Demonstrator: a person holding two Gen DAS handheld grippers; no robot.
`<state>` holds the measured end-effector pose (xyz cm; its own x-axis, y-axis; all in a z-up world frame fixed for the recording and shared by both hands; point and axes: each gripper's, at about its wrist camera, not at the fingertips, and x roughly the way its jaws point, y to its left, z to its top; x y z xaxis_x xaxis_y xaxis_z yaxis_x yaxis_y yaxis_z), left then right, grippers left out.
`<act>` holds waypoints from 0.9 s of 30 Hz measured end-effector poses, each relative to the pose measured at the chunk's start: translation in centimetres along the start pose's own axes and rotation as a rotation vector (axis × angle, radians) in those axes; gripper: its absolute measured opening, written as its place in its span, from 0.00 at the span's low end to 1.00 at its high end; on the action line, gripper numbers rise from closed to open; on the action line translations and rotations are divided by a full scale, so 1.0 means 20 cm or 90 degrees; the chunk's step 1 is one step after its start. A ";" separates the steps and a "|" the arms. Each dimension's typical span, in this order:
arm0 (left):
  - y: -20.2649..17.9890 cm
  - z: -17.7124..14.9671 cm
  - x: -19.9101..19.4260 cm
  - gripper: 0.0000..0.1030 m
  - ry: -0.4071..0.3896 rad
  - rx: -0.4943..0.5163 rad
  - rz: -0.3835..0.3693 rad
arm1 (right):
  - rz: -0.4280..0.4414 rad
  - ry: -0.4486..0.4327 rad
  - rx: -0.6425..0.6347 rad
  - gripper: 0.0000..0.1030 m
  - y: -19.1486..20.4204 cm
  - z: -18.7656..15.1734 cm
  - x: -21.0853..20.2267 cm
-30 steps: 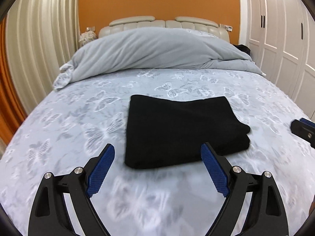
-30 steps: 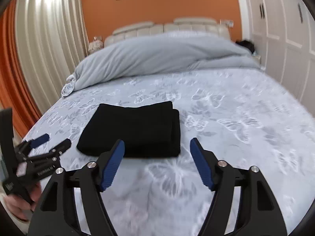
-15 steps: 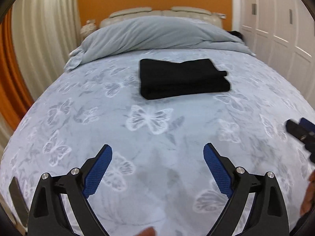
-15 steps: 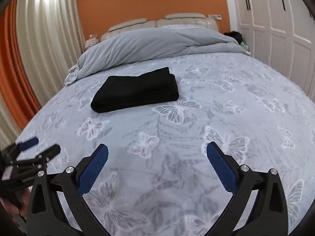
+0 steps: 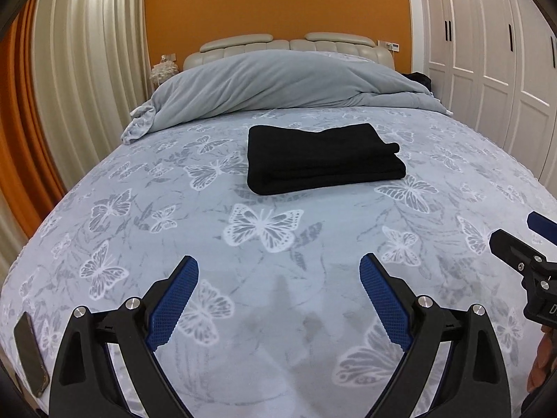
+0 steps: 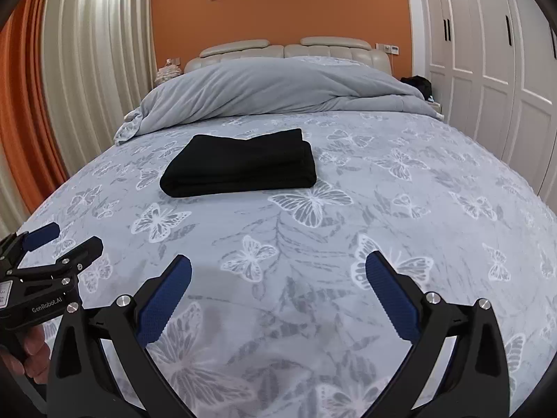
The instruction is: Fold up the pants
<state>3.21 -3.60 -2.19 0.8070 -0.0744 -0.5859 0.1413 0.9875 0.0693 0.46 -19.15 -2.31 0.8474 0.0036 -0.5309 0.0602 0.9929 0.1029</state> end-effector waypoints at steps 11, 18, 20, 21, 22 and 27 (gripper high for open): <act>-0.01 -0.01 0.01 0.89 0.008 -0.001 -0.012 | 0.001 0.004 -0.008 0.95 0.03 -0.01 0.00; 0.00 -0.02 -0.05 0.89 -0.040 -0.016 0.001 | 0.009 0.017 -0.002 0.95 0.04 -0.02 0.03; -0.01 -0.01 -0.07 0.89 -0.050 -0.009 0.000 | 0.012 0.020 0.004 0.95 0.04 -0.02 0.03; -0.01 -0.02 -0.07 0.89 -0.057 -0.007 -0.006 | 0.013 0.020 0.006 0.95 0.04 -0.02 0.03; -0.01 -0.02 -0.08 0.89 -0.063 -0.008 -0.005 | 0.013 0.021 0.008 0.95 0.04 -0.02 0.03; -0.01 0.00 -0.05 0.89 -0.026 -0.001 0.000 | 0.008 0.019 0.010 0.95 0.05 -0.02 0.02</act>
<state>2.36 -3.78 -1.72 0.8296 -0.0798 -0.5526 0.1400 0.9879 0.0676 0.71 -18.20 -2.80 0.8318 0.0205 -0.5547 0.0577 0.9907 0.1232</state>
